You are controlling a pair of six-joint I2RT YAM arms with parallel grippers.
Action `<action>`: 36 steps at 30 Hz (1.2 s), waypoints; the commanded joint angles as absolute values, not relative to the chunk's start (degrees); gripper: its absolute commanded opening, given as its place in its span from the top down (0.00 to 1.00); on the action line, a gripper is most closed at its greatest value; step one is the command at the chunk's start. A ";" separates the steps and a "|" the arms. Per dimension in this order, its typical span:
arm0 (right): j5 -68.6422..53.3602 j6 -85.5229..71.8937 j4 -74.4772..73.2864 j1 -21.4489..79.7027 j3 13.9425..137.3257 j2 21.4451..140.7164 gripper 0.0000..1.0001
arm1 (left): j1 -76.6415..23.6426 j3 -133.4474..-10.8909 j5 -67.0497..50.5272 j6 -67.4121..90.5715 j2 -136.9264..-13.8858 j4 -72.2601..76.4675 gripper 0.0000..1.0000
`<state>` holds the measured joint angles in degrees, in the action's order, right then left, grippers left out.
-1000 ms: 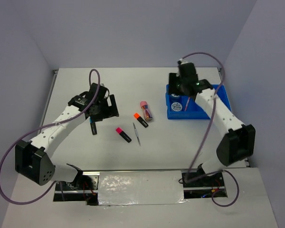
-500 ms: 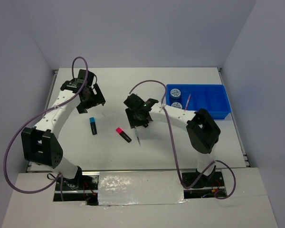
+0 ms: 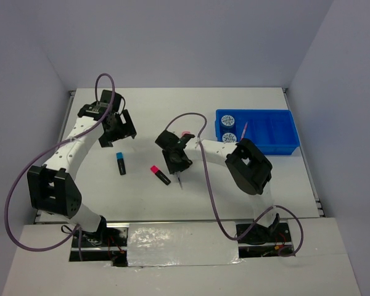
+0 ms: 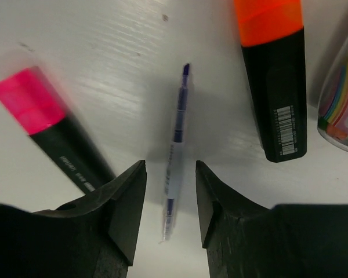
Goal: Sort the stationery into containers
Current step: Pick up the pen from the center of the board.
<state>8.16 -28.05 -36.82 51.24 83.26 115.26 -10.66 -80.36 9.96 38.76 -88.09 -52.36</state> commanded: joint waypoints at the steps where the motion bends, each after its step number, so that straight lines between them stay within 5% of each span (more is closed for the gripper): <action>1: 8.88 -29.09 -36.30 51.59 82.27 116.28 0.54 | -9.93 -81.38 9.05 36.65 -88.07 -52.74 0.01; 5: 8.96 -28.39 -35.60 51.42 81.74 117.95 0.67 | -9.67 -81.56 8.70 36.21 -88.50 -52.38 0.01; 9: 7.56 -28.74 -34.45 51.06 79.72 119.18 1.00 | -9.58 -81.39 8.35 36.73 -89.30 -52.03 0.01; 20: 6.86 -24.00 -40.76 50.10 85.15 104.33 1.00 | -10.55 -81.56 10.37 47.54 -96.50 -50.63 0.01; 36: -2.28 -20.04 -44.47 50.54 83.94 88.07 1.00 | -11.87 -91.05 13.71 52.73 -115.13 -51.50 0.25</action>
